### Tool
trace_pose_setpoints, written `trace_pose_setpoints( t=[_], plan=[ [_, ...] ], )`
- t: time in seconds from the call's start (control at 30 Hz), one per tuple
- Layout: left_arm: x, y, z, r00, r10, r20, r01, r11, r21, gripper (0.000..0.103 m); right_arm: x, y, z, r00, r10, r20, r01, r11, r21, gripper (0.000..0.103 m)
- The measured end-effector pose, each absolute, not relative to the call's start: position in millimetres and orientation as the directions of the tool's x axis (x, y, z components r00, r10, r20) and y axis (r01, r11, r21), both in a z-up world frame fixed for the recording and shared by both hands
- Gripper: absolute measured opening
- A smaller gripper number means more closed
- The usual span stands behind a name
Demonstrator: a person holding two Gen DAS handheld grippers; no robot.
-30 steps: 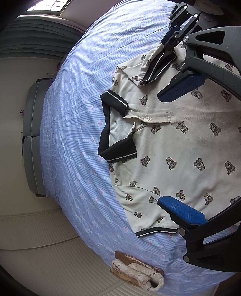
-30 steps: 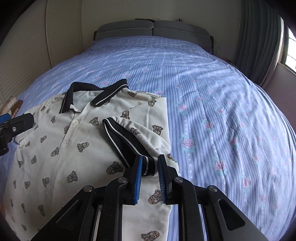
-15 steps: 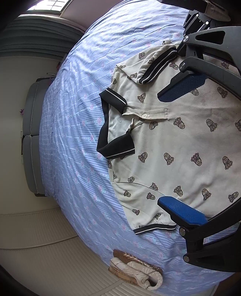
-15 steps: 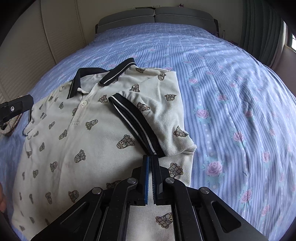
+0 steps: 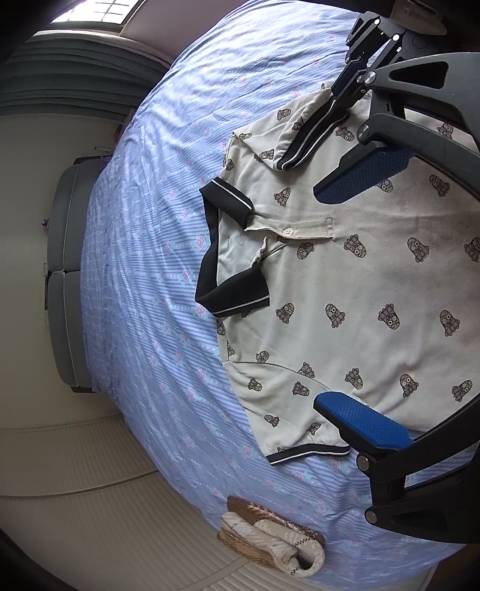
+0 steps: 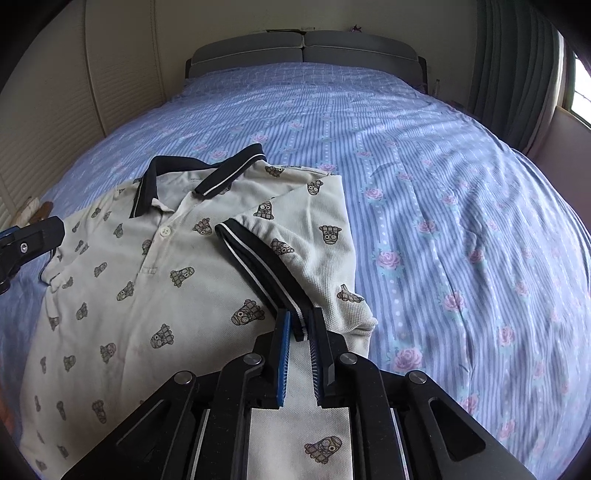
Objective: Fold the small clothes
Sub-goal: 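Fold the gripped sleeve and side over toward the shirt's button placket, then open the right gripper and release the folded side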
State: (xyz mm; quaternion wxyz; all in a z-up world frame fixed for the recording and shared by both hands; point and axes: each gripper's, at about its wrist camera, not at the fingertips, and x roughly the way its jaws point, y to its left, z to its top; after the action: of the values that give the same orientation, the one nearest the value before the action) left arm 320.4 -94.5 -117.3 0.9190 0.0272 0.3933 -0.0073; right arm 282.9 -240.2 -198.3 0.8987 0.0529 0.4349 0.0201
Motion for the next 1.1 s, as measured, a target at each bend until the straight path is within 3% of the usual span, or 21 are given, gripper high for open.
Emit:
trace_pose_setpoints(
  t=[0.07,0.13,0.3,0.37,0.53,0.57,0.9,1.1],
  plan=[
    [320.6,-92.6,-119.2,0.687,0.011,-0.726,0.030,0.999,0.044,0.103,285.5,-239.8,-201.5,0.616,0.063,-0.785,0.026,0.995,0.100,0.026],
    [321.6,-90.0,-121.7,0.682,0.014,-0.731,0.025,0.999,0.043,0.103,287.7,-240.1,-203.9,0.616,0.038,-0.787,0.049,0.995,0.086,0.027],
    [321.7,-82.5,-126.3,0.676,0.020,-0.737,0.014,0.999,0.039,0.103,292.2,-240.5,-208.1,0.614,0.014,-0.789,0.084,0.993,0.083,0.023],
    [321.3,-80.2,-127.0,0.676,0.019,-0.737,0.012,0.999,0.037,0.103,292.4,-241.2,-209.0,0.615,0.015,-0.789,0.089,0.992,0.087,0.013],
    [320.3,-77.2,-126.6,0.677,0.018,-0.736,0.009,0.999,0.033,0.103,287.3,-240.5,-209.6,0.613,0.051,-0.789,0.081,0.989,0.127,0.007],
    [319.3,-76.1,-126.4,0.677,0.018,-0.735,0.008,0.999,0.031,0.103,285.3,-240.3,-209.6,0.610,0.055,-0.790,0.080,0.988,0.131,0.002],
    [317.0,-72.9,-126.1,0.675,0.014,-0.737,0.006,1.000,0.025,0.103,273.3,-237.4,-215.8,0.602,0.078,-0.794,0.063,0.988,0.144,0.002],
    [316.3,-70.7,-125.6,0.677,0.014,-0.736,0.002,1.000,0.021,0.103,273.0,-240.3,-201.9,0.615,0.066,-0.785,0.075,0.987,0.141,0.015]
  ],
)
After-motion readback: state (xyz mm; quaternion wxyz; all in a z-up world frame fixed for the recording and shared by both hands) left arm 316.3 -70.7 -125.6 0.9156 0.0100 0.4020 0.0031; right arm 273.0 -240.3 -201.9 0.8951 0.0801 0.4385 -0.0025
